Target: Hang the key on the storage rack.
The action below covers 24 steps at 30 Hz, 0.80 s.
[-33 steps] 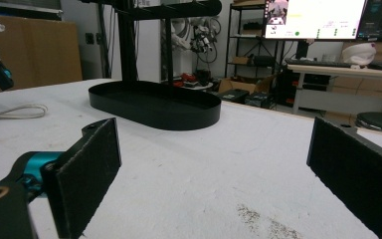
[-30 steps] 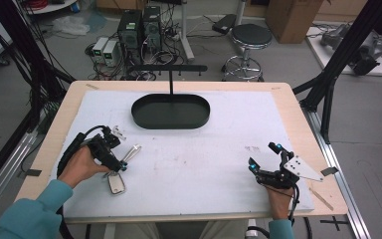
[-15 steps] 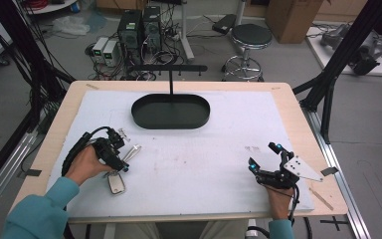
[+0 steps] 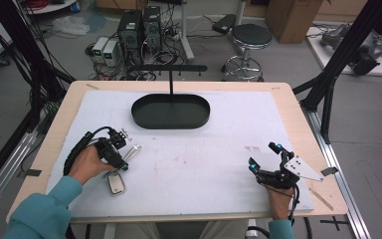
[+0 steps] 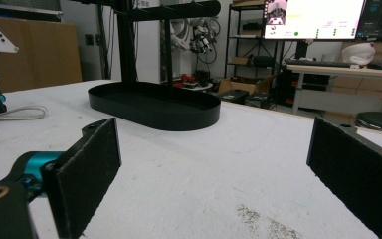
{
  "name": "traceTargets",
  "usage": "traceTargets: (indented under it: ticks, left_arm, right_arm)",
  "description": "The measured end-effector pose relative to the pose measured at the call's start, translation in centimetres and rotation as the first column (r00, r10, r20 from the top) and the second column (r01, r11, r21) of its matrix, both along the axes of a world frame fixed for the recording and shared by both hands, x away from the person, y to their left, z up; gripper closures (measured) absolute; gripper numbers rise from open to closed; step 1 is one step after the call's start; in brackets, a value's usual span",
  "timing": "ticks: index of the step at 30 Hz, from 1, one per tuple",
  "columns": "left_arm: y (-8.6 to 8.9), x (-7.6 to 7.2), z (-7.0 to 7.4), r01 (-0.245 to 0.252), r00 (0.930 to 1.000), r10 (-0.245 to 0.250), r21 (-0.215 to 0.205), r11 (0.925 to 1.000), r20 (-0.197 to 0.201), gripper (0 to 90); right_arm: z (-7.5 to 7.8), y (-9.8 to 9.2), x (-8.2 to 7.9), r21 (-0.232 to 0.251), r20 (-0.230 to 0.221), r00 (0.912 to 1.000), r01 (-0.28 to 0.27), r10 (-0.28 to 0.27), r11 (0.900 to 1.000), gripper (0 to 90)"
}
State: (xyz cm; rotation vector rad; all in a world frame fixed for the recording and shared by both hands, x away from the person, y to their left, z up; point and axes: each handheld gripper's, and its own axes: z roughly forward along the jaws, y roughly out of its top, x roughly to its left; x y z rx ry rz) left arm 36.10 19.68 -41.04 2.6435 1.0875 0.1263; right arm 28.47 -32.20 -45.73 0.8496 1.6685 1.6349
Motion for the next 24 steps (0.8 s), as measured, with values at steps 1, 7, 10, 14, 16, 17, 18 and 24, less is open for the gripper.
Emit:
traceTargets:
  ticks: [1, 7, 10, 14, 16, 17, 18, 24]
  left_arm:
    - [-0.02, 0.05, 0.02, 0.001, 1.0000, -0.001, 0.010, 0.9999, -0.003, 56.4]
    - [-0.31, 0.30, 0.01, -0.037, 0.9990, 0.038, 0.029, 0.9989, -0.024, 62.5]
    - [-0.37, 0.35, 0.06, -0.053, 0.9981, 0.054, 0.035, 0.9980, -0.028, 67.9]
    - [-0.30, 0.41, 0.03, -0.061, 0.9975, 0.062, 0.032, 0.9976, -0.032, 72.2]
    - [-0.30, 0.44, 0.05, -0.056, 0.9978, 0.057, 0.038, 0.9977, -0.032, 72.3]
    - [-0.33, 0.42, 0.04, -0.059, 0.9977, 0.060, 0.037, 0.9976, -0.031, 72.4]
    - [-0.38, 0.41, 0.03, -0.061, 0.9976, 0.062, 0.040, 0.9973, -0.030, 73.6]
    - [-0.72, 0.15, 0.10, -0.053, 0.9985, 0.054, 0.063, 0.9966, -0.009, 74.0]
  right_arm:
    - [0.00, 0.00, 0.00, 0.000, 0.000, 1.0000, 0.000, 0.000, 1.000, 6.3]
    - [0.00, 0.00, 0.00, 0.001, -0.001, 1.0000, 0.000, 0.000, 1.000, 6.3]
    - [0.00, 0.00, 0.00, 0.000, 0.000, 1.0000, 0.000, 0.000, 1.000, 6.3]
    - [0.00, 0.00, 0.00, 0.001, -0.001, 1.0000, 0.000, 0.000, 1.000, 6.3]
    - [0.00, 0.00, 0.00, 0.001, -0.001, 1.0000, -0.001, 0.001, 1.000, 6.3]
    - [0.00, 0.00, 0.00, 0.001, -0.001, 1.0000, -0.001, 0.001, 1.000, 6.3]
    - [0.00, 0.00, 0.00, 0.001, -0.001, 1.0000, 0.000, 0.000, 1.000, 6.3]
    - [0.00, -0.01, 0.00, 0.001, -0.002, 1.0000, -0.001, 0.001, 1.000, 6.3]
